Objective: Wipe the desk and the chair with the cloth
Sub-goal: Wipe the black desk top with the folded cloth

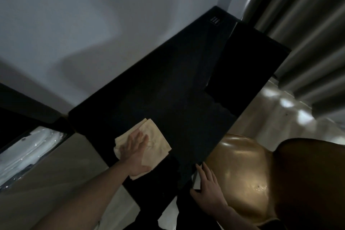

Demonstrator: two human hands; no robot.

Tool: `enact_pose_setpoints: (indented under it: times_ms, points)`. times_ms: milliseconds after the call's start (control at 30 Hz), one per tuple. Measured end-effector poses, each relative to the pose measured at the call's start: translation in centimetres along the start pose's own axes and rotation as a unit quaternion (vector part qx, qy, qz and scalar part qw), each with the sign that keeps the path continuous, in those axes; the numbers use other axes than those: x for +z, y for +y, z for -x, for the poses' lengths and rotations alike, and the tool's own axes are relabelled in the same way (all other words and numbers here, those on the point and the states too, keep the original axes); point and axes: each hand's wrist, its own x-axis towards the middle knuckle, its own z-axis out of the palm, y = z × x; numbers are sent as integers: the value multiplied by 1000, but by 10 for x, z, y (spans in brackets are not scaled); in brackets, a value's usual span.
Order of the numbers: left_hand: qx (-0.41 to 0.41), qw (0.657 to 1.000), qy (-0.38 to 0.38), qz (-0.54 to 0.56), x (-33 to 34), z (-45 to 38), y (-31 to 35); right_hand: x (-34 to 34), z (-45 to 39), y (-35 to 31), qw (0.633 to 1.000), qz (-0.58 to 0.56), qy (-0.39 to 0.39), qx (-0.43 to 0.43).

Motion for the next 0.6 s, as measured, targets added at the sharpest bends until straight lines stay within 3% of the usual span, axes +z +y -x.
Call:
enact_pose_setpoints:
  times_ms: [267,333,400,467,600]
  points:
    - [-17,997,-5,74,42,47,25,-27,6,22,998,41,-30,-32]
    - [-8,997,54,60,44,56,26,-34,8,24,999,35,-22,-34]
    - [15,986,163,45,49,63,31,-40,9,25,999,24,-6,-41]
    - [38,977,206,35,57,70,38,-44,10,23,999,6,-2,-39]
    - [8,987,163,14,72,78,44,-38,22,15,999,-10,29,-36]
